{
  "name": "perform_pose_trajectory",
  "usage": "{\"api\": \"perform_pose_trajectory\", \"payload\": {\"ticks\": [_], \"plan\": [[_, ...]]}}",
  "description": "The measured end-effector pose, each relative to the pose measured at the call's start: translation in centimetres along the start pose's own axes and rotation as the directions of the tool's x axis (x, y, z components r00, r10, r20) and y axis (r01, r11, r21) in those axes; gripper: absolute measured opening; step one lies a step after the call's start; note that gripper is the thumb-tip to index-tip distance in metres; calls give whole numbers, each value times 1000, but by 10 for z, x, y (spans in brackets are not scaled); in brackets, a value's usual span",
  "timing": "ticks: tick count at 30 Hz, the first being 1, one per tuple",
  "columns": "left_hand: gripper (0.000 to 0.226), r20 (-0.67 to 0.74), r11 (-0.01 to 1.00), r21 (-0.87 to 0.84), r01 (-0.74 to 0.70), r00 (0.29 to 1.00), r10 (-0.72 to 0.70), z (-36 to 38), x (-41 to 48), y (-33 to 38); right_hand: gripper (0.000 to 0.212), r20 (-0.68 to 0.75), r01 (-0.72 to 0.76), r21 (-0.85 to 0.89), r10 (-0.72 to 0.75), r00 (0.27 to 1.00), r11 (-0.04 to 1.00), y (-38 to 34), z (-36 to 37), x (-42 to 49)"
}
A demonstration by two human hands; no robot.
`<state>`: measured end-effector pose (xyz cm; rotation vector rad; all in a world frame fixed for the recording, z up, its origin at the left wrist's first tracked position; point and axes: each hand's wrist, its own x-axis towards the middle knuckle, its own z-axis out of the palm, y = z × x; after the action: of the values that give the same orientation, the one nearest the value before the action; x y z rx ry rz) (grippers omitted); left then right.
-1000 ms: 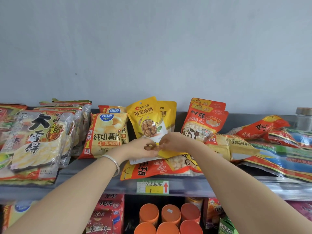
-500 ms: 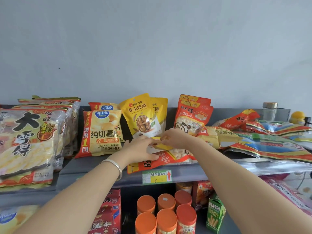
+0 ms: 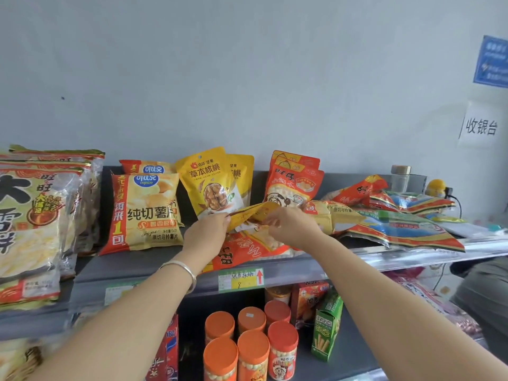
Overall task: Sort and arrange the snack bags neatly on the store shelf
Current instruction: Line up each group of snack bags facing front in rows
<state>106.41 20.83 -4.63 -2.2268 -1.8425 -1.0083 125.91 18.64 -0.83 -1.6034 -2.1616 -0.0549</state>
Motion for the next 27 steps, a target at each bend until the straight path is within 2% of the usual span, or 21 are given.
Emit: {"api": "perform_pose_trajectory", "payload": {"ticks": [3, 7, 11, 13, 16, 20, 22, 24, 27], "plan": [[32, -14, 999, -34, 7, 1000, -8, -3, -1, 3, 56, 294, 81, -11, -74, 953, 997, -2, 10, 4], [35, -13, 997, -64, 43, 999, -44, -6, 3, 6, 72, 432, 109, 21, -107, 895, 994, -4, 14, 9], [37, -20, 995, -85, 45, 999, -46, -8, 5, 9, 85, 633, 166, -25, -113, 766, 986, -6, 5, 13], [37, -14, 996, -69, 50, 999, -51, -7, 6, 10, 88, 612, 215, -88, -117, 782, 973, -6, 9, 13], [37, -17, 998, -45, 53, 998, -54, -4, 6, 10, 78, 459, 287, -199, -169, 872, 937, -3, 19, 14], [35, -44, 997, -41, 62, 997, -64, -2, 7, 10, 56, 339, 288, -177, -216, 915, 941, 2, 19, 15], [33, 12, 996, -2, 87, 996, -87, -1, 7, 11, 50, 318, 252, -172, -189, 929, 952, 5, 19, 18], [42, 111, 991, 70, 110, 987, -117, -3, 5, 16, 58, 371, 251, -148, -182, 911, 956, 7, 18, 19], [51, 221, 989, 130, 70, 970, -98, -4, 3, 30, 74, 554, 202, 65, -204, 807, 977, 12, 7, 18]]}}
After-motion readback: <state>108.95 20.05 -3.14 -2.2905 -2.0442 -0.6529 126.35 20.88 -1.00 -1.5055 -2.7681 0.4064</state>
